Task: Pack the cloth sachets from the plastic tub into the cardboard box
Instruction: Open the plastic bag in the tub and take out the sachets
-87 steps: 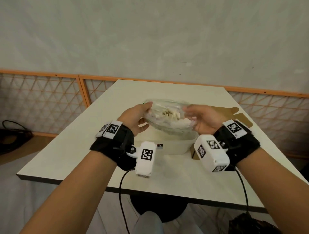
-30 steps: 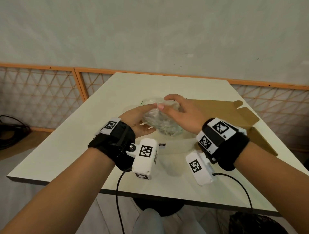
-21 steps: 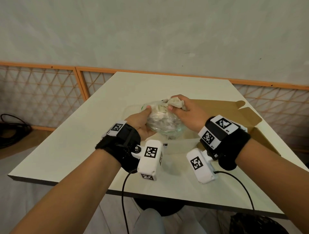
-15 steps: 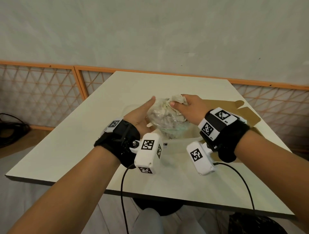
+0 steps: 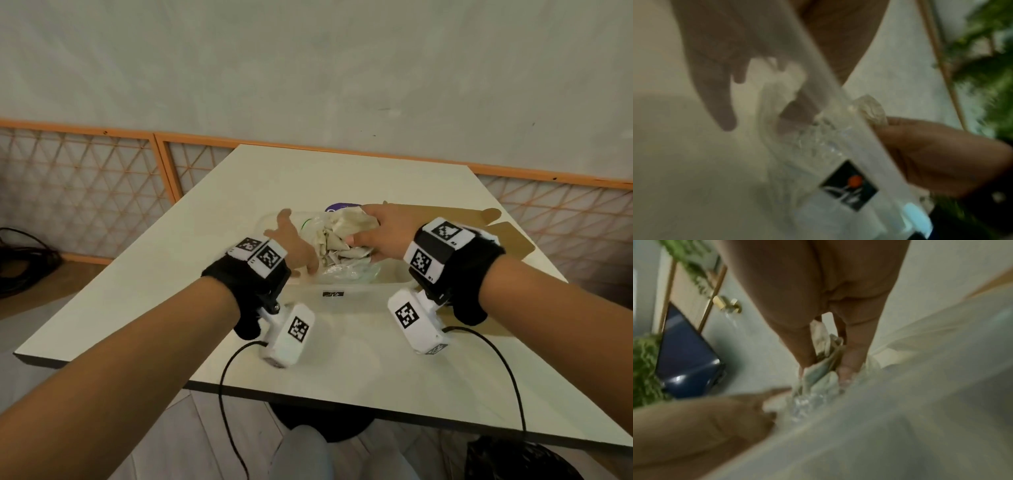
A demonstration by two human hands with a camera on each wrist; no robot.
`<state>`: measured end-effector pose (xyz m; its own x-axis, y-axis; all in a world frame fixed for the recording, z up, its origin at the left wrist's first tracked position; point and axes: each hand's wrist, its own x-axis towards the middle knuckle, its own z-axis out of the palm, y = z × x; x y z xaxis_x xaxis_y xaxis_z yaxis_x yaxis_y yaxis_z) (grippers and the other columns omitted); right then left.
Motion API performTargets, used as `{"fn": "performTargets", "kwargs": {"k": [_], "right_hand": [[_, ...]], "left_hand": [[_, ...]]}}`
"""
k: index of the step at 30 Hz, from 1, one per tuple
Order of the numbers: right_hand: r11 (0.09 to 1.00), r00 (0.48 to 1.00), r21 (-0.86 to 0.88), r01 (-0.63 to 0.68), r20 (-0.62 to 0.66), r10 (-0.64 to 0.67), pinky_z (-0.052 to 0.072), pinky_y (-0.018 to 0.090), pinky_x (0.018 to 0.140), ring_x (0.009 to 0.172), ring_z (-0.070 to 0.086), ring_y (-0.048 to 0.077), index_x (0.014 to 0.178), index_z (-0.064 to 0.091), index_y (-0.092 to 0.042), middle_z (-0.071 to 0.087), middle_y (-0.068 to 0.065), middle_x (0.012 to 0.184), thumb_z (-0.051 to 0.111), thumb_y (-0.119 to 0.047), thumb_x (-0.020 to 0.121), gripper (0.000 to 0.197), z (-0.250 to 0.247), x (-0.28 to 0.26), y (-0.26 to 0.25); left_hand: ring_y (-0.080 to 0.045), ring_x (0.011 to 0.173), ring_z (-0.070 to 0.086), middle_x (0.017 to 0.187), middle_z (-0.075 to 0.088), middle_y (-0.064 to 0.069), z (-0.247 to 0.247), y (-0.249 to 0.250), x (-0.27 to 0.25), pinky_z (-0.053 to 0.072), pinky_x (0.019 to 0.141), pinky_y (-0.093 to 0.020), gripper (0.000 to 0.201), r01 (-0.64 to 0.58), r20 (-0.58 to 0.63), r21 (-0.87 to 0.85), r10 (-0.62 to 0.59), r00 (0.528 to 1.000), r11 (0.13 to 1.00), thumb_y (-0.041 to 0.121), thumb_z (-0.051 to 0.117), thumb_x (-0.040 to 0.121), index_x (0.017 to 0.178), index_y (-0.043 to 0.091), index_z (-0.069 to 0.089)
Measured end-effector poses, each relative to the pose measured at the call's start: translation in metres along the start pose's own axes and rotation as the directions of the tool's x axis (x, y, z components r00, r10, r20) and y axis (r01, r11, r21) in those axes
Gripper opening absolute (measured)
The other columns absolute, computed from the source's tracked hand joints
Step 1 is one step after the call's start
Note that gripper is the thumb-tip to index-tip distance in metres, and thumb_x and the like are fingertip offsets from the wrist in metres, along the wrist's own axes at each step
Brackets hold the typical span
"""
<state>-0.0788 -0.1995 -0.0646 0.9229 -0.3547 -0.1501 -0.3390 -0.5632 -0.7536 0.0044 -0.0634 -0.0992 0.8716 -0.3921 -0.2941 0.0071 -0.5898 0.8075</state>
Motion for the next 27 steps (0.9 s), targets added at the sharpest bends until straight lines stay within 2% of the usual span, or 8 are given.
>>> {"fn": "performTargets", "kwargs": {"k": [2, 5, 9, 12, 16, 20, 24, 27], "right_hand": [[0.998, 0.999, 0.053, -0.034, -0.024, 0.035, 0.054, 0.041, 0.084, 0.104, 0.060, 0.031, 0.139, 0.038, -0.010, 0.044, -0.002, 0.119, 0.063, -0.010, 0.087, 0.058, 0.001, 0.002, 0.000], [1.000, 0.999, 0.009, -0.029, 0.025, 0.028, 0.058, 0.032, 0.069, 0.085, 0.062, 0.020, 0.130, 0.049, -0.011, 0.054, 0.001, 0.104, 0.061, -0.007, 0.087, 0.045, -0.007, 0.008, 0.002], [0.995, 0.995, 0.049, -0.088, 0.051, 0.086, 0.056, 0.022, 0.052, 0.076, 0.056, 0.015, 0.136, 0.043, -0.014, 0.053, 0.003, 0.109, 0.057, -0.013, 0.091, 0.047, -0.013, 0.009, -0.001], [0.993, 0.984, 0.004, -0.118, 0.134, 0.116, 0.058, 0.030, 0.066, 0.078, 0.059, 0.016, 0.138, 0.041, -0.019, 0.054, 0.000, 0.115, 0.064, -0.024, 0.087, 0.057, -0.009, 0.009, -0.002], [0.983, 0.983, -0.146, -0.107, 0.133, 0.126, 0.056, 0.038, 0.082, 0.098, 0.062, 0.026, 0.140, 0.037, -0.012, 0.046, 0.007, 0.137, 0.065, -0.019, 0.086, 0.061, -0.006, 0.012, -0.008], [0.961, 0.960, -0.274, -0.033, 0.259, 0.106, 0.058, 0.038, 0.078, 0.109, 0.058, 0.023, 0.132, 0.045, -0.026, 0.051, 0.001, 0.130, 0.071, -0.045, 0.076, 0.064, -0.014, 0.013, -0.019], [0.881, 0.972, -0.454, 0.135, 0.232, -0.030, 0.049, 0.012, 0.058, 0.083, 0.056, 0.013, 0.127, 0.051, -0.019, 0.059, -0.002, 0.110, 0.073, -0.027, 0.078, 0.055, -0.006, 0.011, -0.018], [0.903, 0.982, -0.396, 0.168, 0.148, -0.118, 0.037, 0.008, 0.044, 0.075, 0.053, 0.015, 0.109, 0.061, -0.013, 0.058, -0.005, 0.082, 0.073, -0.025, 0.077, 0.036, -0.007, 0.018, -0.010]], "left_hand": [[-0.020, 0.079, 0.048, 0.136, 0.027, -0.012, -0.002, 0.003, -0.005, 0.048, 0.058, -0.028, 0.093, -0.159, -0.041, 0.145, 0.166, 0.985, 0.977, -0.007, 0.072, 0.071, 0.141, 0.030, 0.023], [-0.020, 0.082, 0.053, 0.129, 0.037, -0.007, -0.007, 0.004, -0.007, 0.050, 0.062, -0.027, 0.072, -0.316, 0.113, 0.272, 0.296, 0.948, 0.909, -0.002, 0.074, 0.068, 0.124, 0.035, 0.047], [-0.009, 0.082, 0.056, 0.114, 0.051, 0.001, -0.014, 0.009, -0.006, 0.055, 0.056, -0.019, 0.070, -0.159, 0.269, 0.179, 0.107, 0.957, 0.971, 0.008, 0.078, 0.073, 0.133, 0.033, 0.051], [-0.008, 0.075, 0.060, 0.110, 0.062, -0.001, -0.016, 0.011, -0.006, 0.048, 0.047, -0.013, 0.066, -0.069, 0.364, 0.241, -0.024, 0.931, 0.968, 0.010, 0.077, 0.075, 0.134, 0.023, 0.052], [-0.014, 0.086, 0.059, 0.114, 0.064, -0.004, -0.014, 0.017, -0.011, 0.052, 0.061, -0.019, 0.042, -0.026, 0.425, 0.320, -0.119, 0.897, 0.947, 0.006, 0.065, 0.087, 0.126, 0.014, 0.054], [-0.020, 0.095, 0.059, 0.123, 0.059, -0.007, -0.031, 0.030, -0.009, 0.054, 0.081, -0.032, 0.036, -0.045, 0.369, 0.244, -0.049, 0.928, 0.969, 0.019, 0.067, 0.086, 0.122, 0.017, 0.060], [-0.017, 0.103, 0.053, 0.128, 0.053, 0.001, -0.046, 0.043, -0.011, 0.053, 0.078, -0.029, 0.023, -0.056, 0.166, -0.050, 0.063, 0.984, 0.997, 0.018, 0.065, 0.088, 0.110, 0.024, 0.063], [-0.017, 0.108, 0.053, 0.121, 0.055, 0.001, -0.040, 0.039, -0.014, 0.052, 0.078, -0.028, 0.019, -0.060, 0.144, -0.299, 0.107, 0.984, 0.952, 0.019, 0.062, 0.090, 0.109, 0.022, 0.062]]}}
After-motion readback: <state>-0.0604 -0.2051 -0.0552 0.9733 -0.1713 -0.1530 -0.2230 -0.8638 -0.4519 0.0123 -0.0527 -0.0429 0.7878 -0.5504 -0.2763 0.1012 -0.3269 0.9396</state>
